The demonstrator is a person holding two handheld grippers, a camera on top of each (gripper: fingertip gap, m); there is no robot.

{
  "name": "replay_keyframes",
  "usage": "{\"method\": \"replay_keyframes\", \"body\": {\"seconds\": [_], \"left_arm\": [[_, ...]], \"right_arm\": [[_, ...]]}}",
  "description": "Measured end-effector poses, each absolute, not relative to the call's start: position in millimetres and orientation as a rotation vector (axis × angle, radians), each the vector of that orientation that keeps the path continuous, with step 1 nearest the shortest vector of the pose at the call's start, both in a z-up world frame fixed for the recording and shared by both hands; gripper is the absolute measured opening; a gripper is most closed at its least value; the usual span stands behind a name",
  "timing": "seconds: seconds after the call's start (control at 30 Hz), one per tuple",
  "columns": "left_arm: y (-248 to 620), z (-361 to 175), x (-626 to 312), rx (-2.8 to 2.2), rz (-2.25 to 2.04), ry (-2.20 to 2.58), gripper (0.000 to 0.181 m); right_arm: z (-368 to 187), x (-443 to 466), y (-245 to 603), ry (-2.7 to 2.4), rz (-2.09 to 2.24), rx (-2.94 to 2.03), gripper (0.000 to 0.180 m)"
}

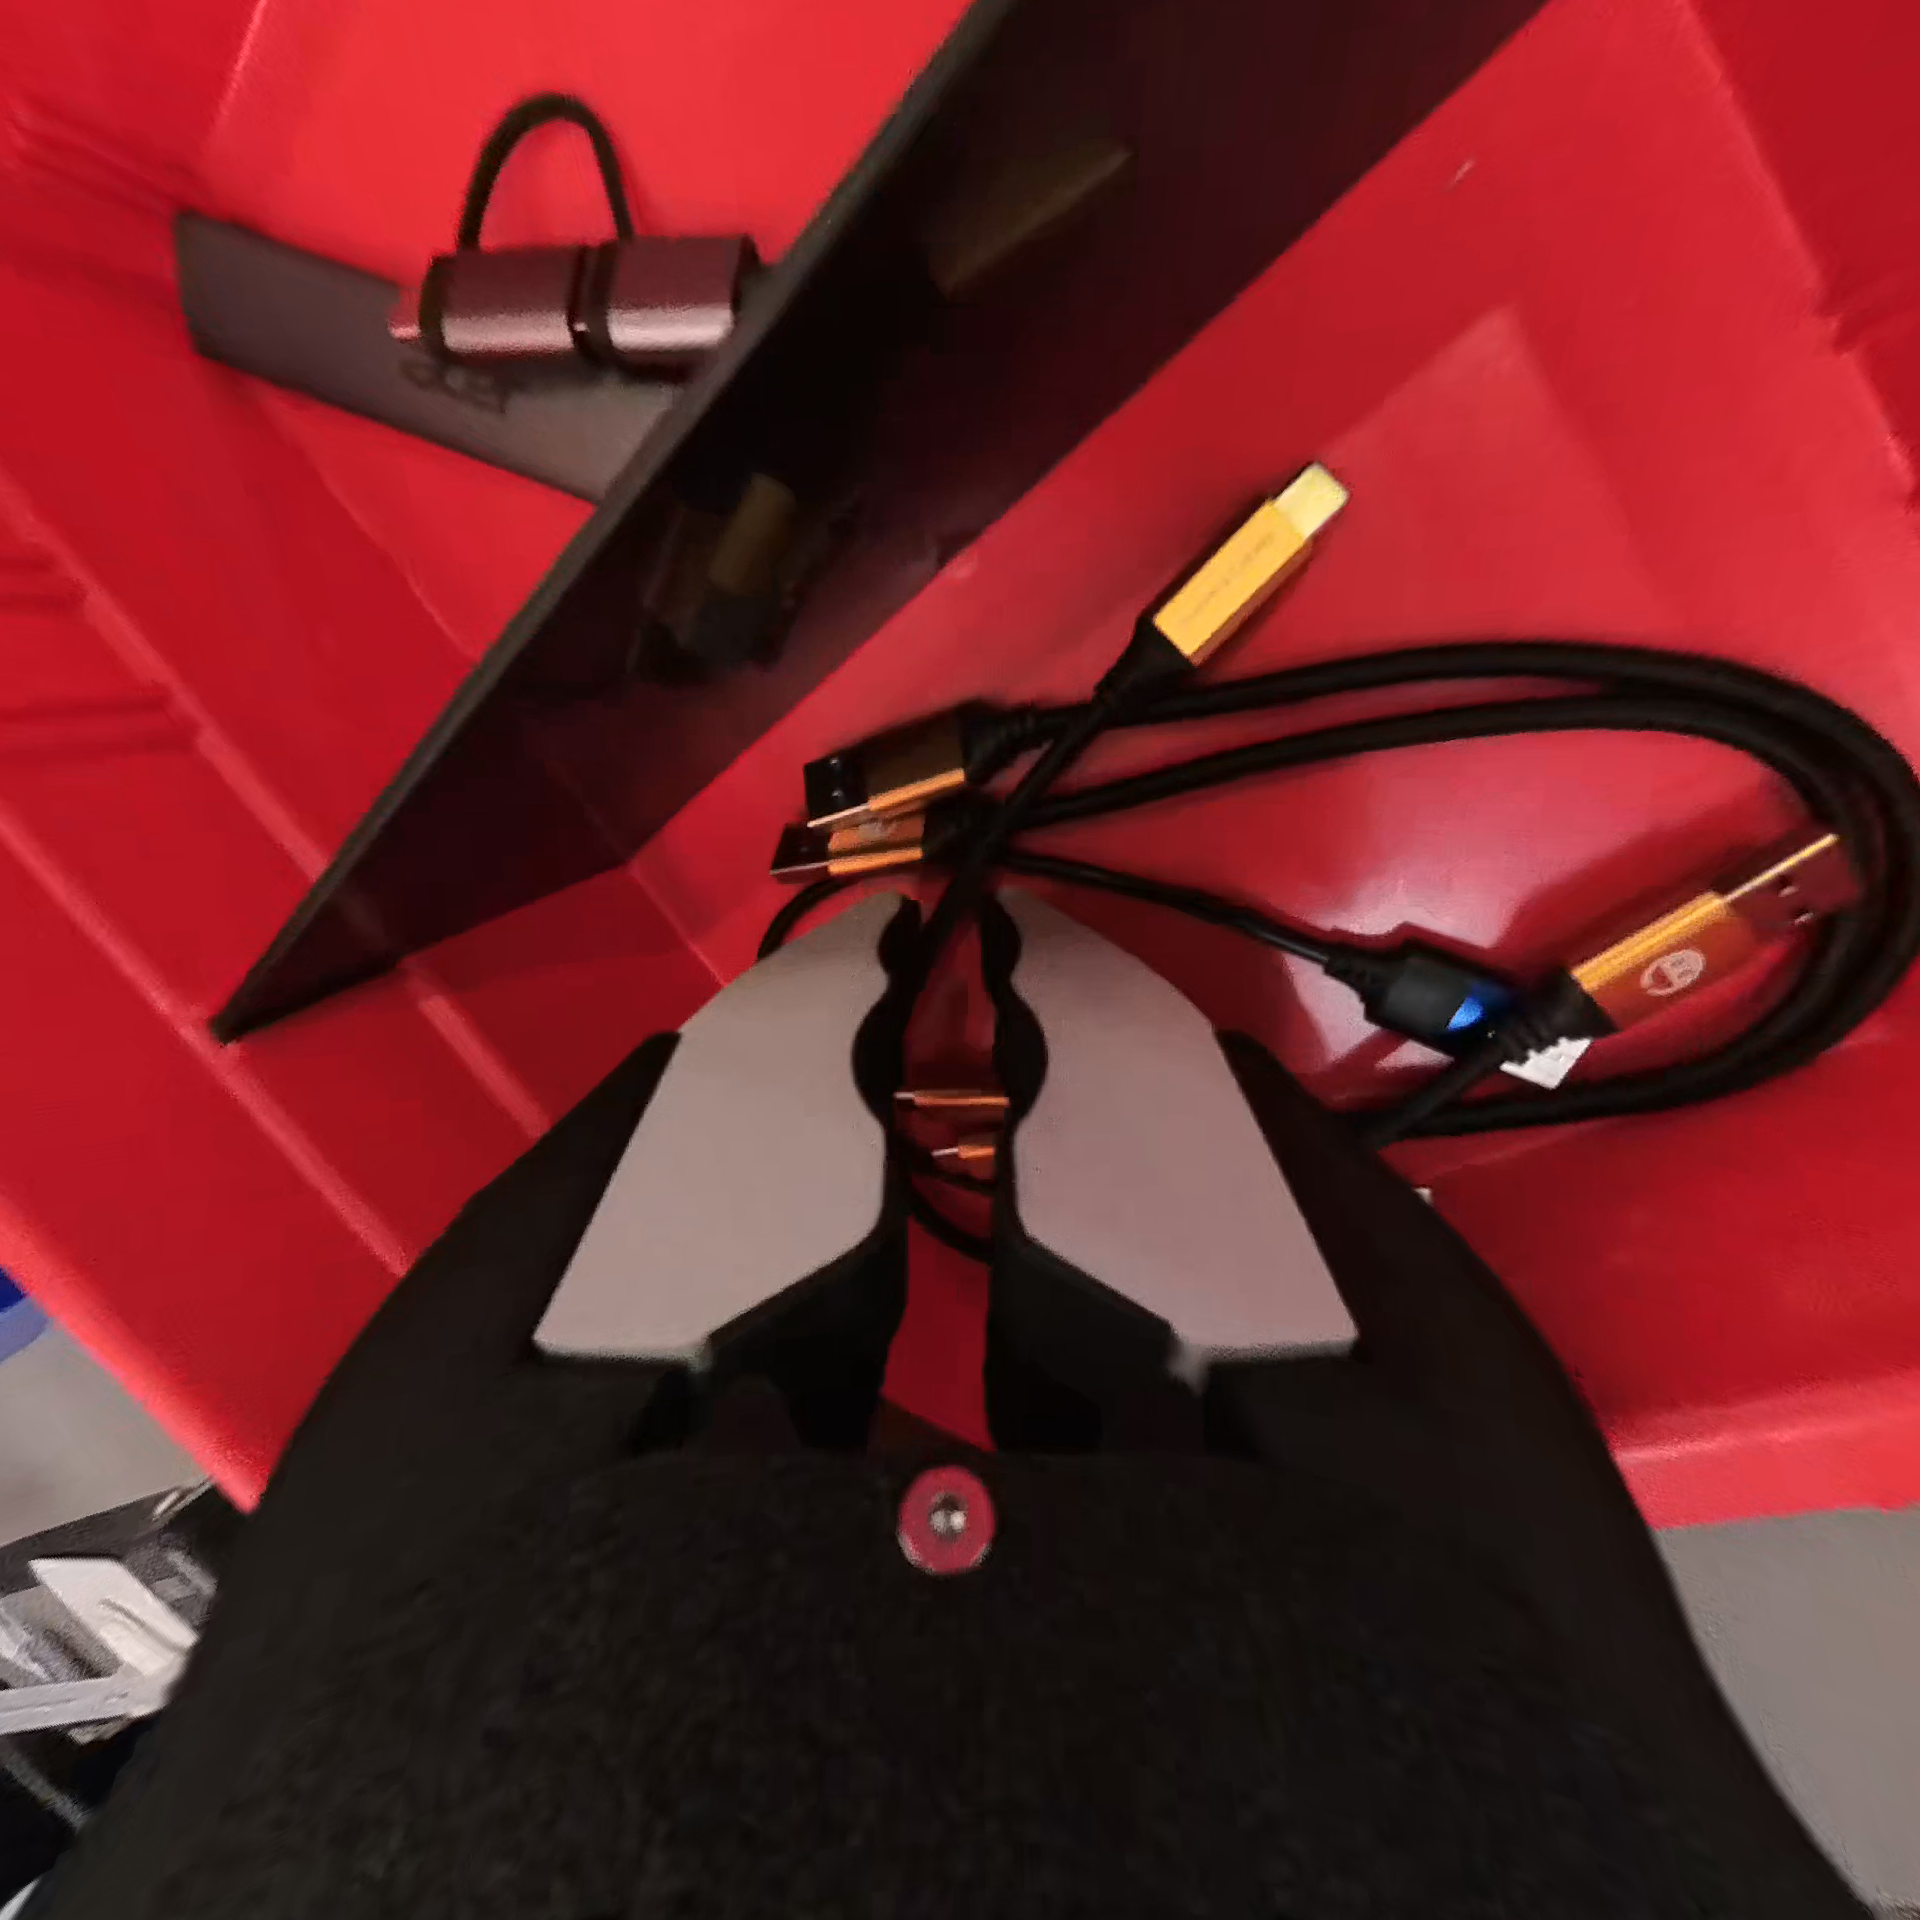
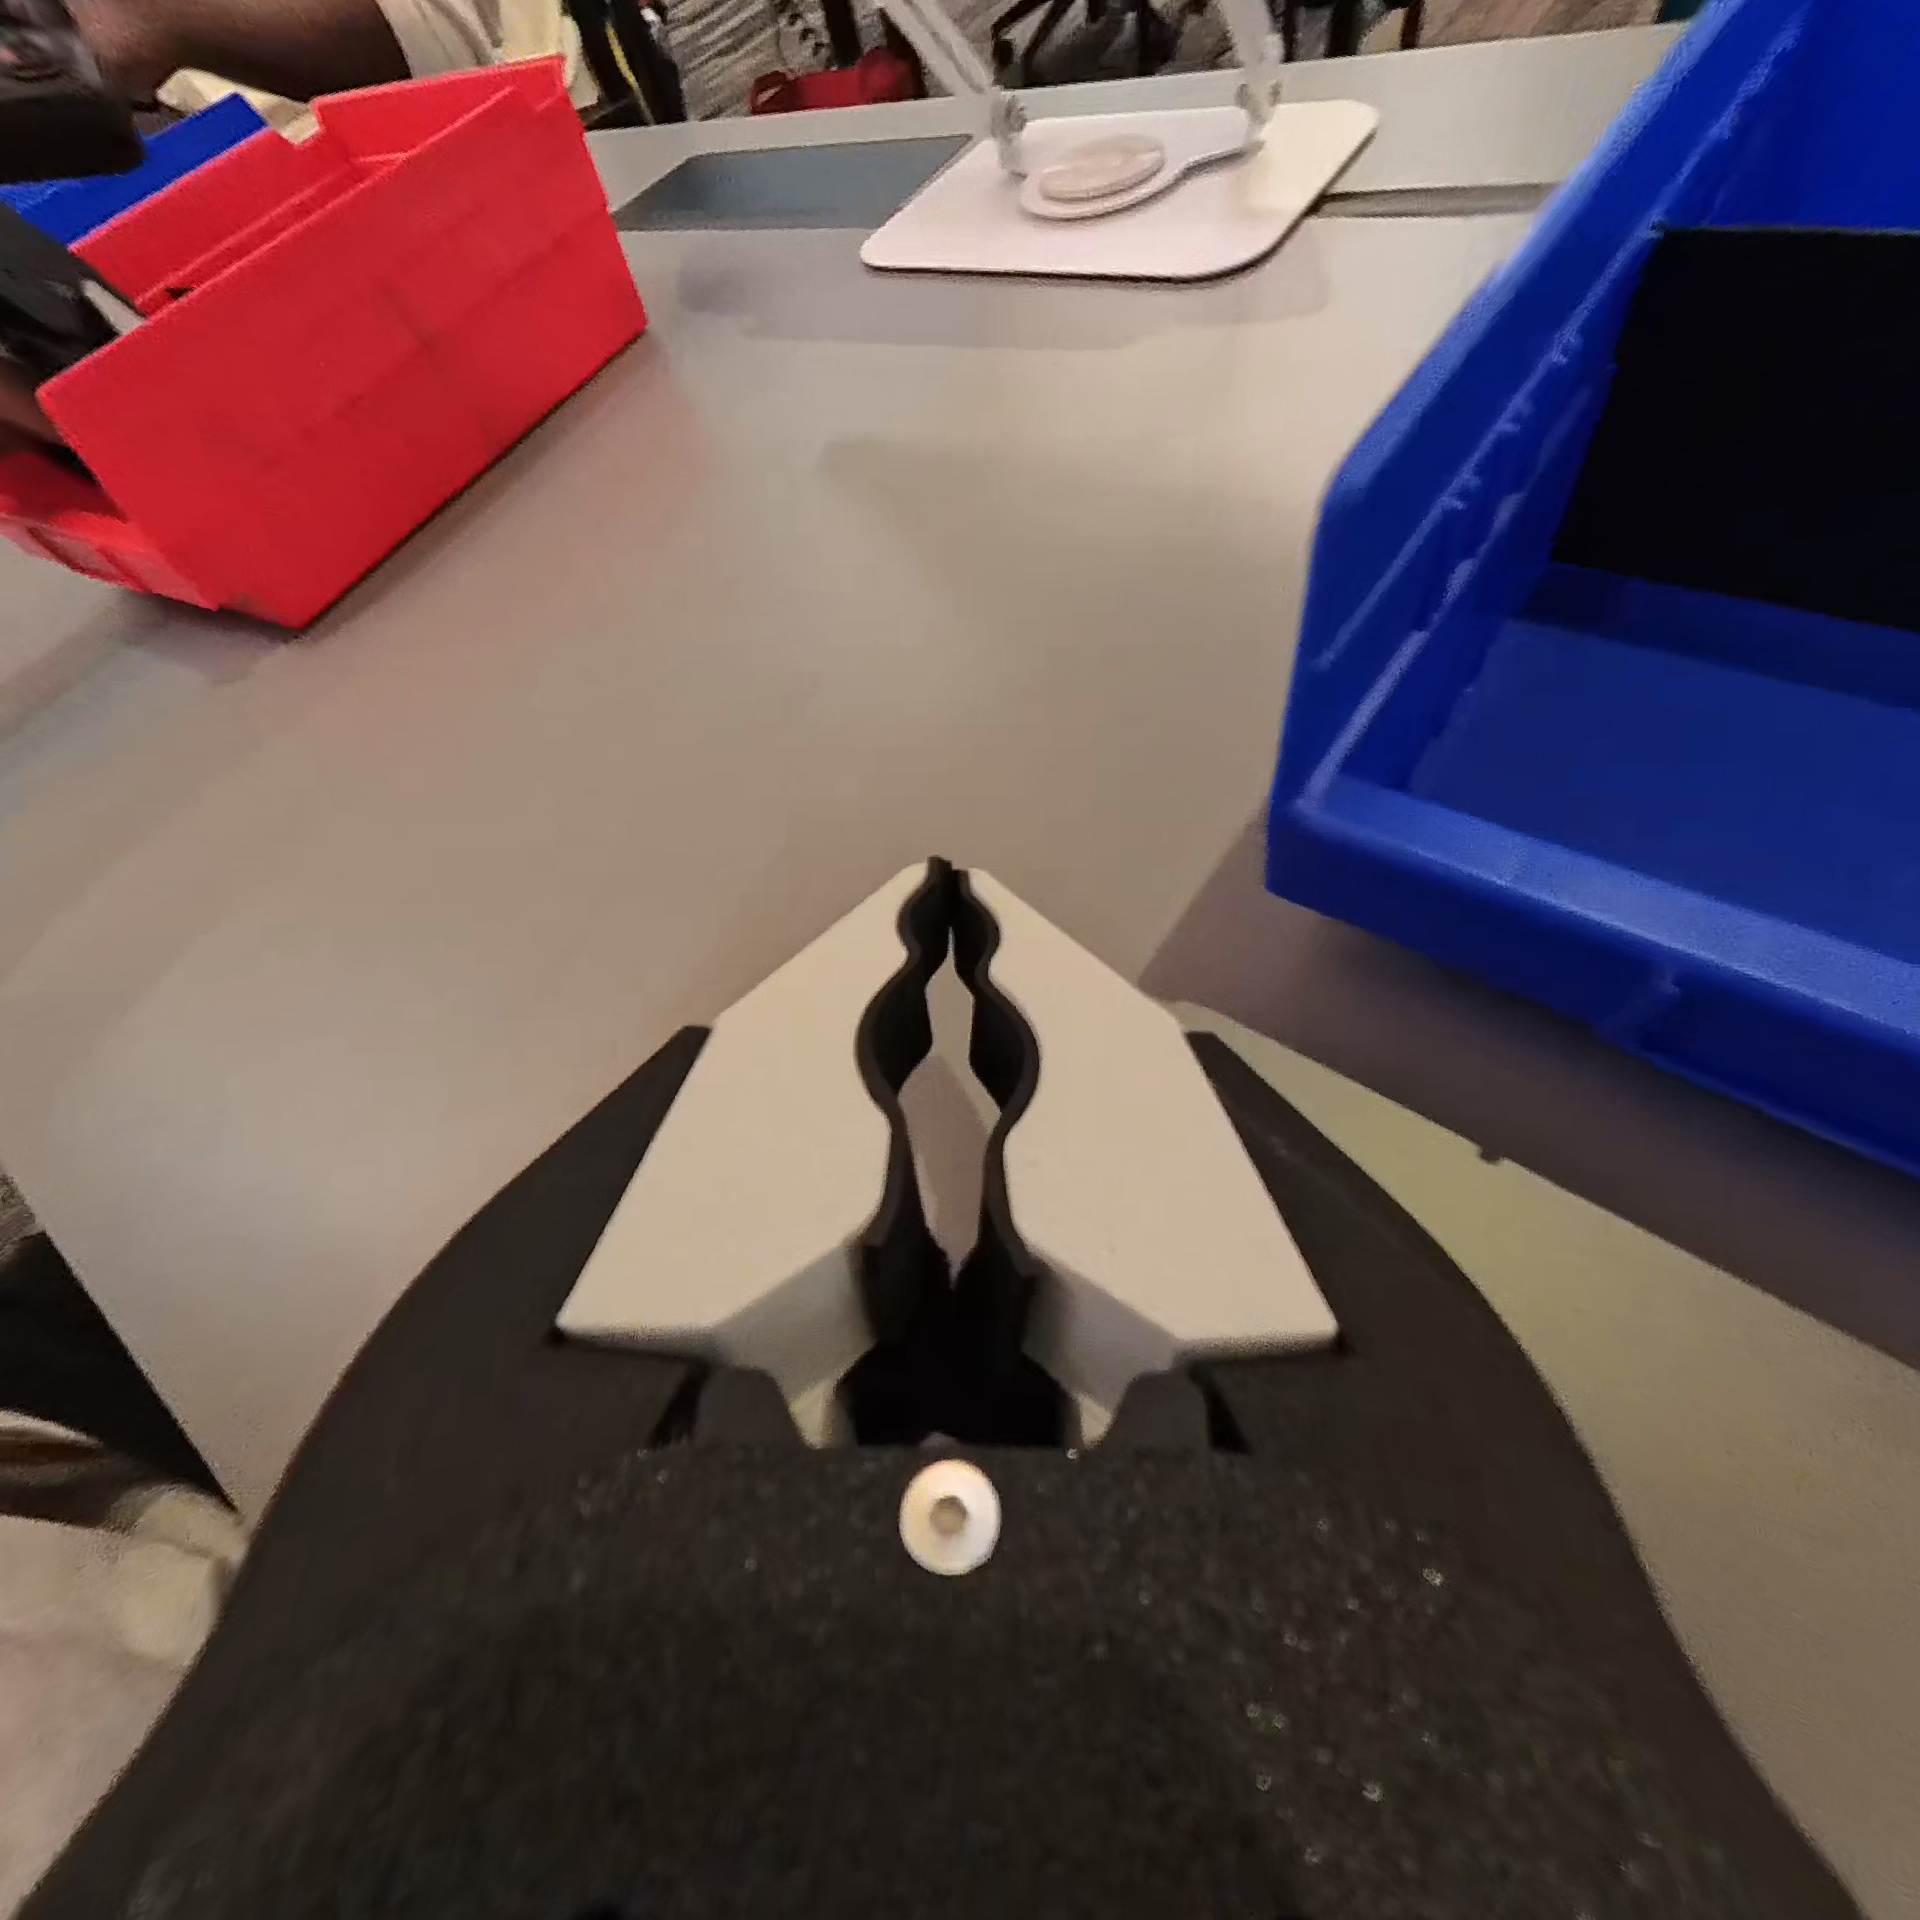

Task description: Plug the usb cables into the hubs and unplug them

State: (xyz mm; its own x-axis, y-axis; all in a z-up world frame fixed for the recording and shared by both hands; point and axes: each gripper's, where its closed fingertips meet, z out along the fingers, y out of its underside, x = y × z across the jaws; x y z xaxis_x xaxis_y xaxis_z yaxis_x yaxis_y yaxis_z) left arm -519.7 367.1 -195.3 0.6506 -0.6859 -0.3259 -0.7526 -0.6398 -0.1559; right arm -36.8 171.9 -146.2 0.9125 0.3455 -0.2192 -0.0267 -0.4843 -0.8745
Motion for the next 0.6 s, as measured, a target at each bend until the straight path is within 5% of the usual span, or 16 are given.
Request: {"method": "replay_keyframes", "body": {"seconds": [0.2,0.6], "left_arm": [[367,-164,-528,-2.446,0.55,1.145,0.004],[331,50,-485,-1.961,0.116,0.66,0.003]], "right_arm": [[-142,-73,179,-0.336,0.542,-2.025,0.0],[-135,-92,177,-0.338,0.601,-1.968,0.0]]}}
